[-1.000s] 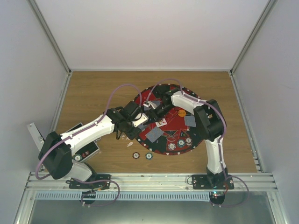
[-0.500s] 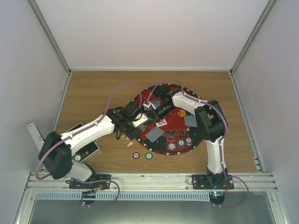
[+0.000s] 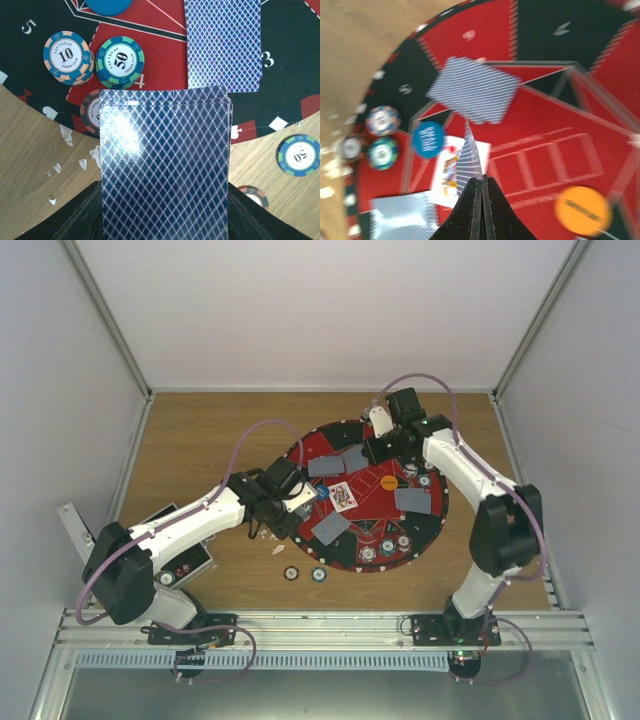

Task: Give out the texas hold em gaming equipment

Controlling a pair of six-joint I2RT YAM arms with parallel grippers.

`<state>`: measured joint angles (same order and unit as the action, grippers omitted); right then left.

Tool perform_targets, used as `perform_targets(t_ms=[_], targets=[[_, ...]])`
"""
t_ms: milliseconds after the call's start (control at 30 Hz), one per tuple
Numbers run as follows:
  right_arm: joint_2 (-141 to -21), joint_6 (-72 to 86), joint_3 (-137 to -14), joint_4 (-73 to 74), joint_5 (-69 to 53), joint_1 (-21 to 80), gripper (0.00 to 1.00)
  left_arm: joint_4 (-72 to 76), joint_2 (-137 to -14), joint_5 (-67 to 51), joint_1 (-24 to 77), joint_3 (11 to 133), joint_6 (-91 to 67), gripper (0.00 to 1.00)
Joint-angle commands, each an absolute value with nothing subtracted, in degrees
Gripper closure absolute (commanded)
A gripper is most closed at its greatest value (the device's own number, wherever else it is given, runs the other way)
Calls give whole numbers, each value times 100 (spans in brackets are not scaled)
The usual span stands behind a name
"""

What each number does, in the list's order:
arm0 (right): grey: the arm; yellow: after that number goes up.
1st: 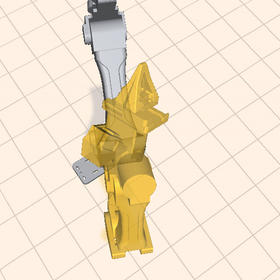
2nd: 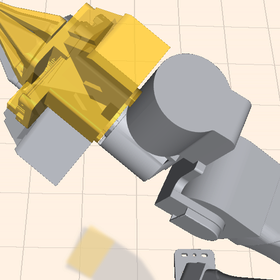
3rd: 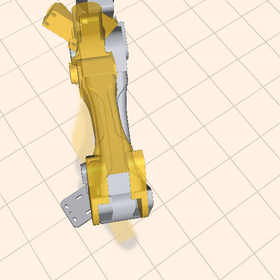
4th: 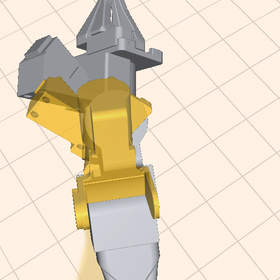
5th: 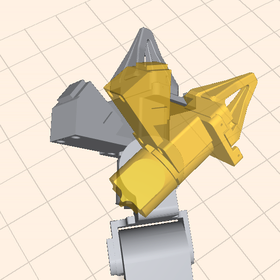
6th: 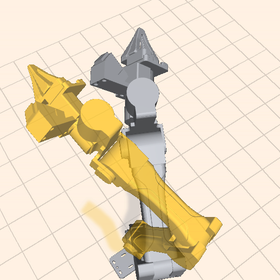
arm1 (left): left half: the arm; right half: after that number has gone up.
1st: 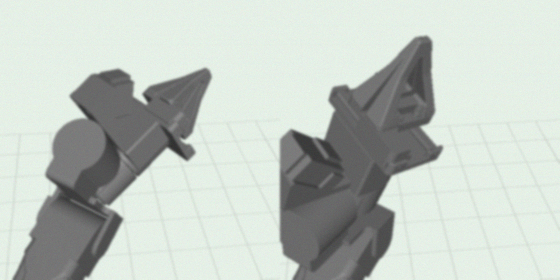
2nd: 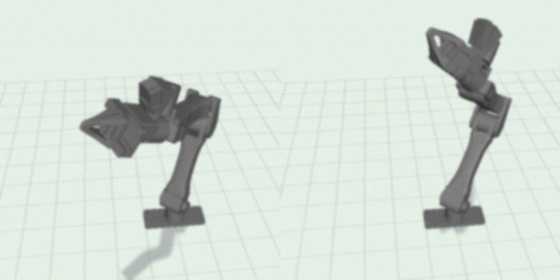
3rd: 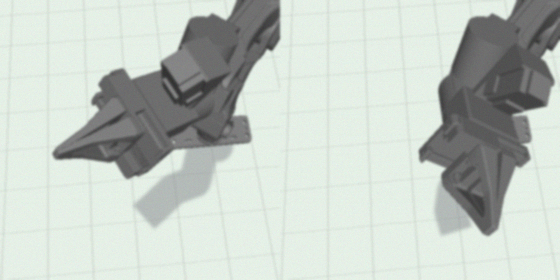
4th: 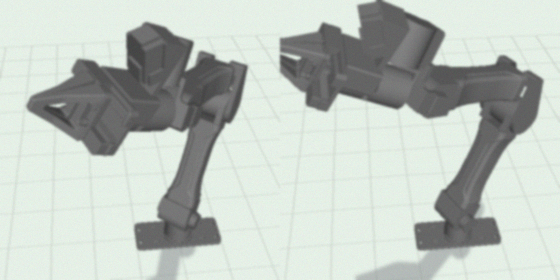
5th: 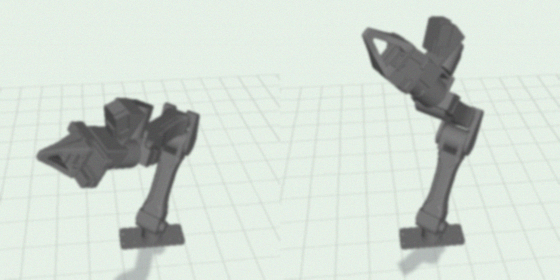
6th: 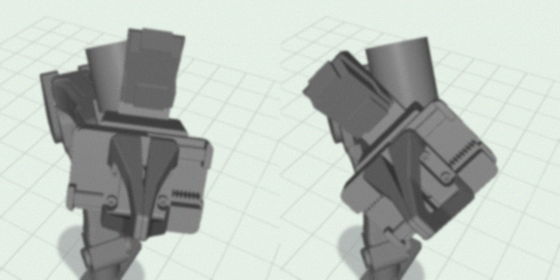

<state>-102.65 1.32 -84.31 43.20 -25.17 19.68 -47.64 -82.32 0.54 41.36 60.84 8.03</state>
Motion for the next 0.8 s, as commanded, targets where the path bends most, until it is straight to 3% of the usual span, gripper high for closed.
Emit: perform_targets(t_ms=[0,133,367,767], targets=[[-9562,-184,-7925,3586,586,2344,99,-4580,-8134,82,4104,6060,781,44],[-9563,-697,-7421,3108,2304,2768,100,-4570,-8156,73,4105,6081,791,44],[-9977,-1365,-7081,2390,3344,3653,100,-4579,-8106,81,4107,6052,789,44],[-9886,-1674,-6321,2580,2662,4568,100,-4562,-8052,84,4112,6031,777,44]])
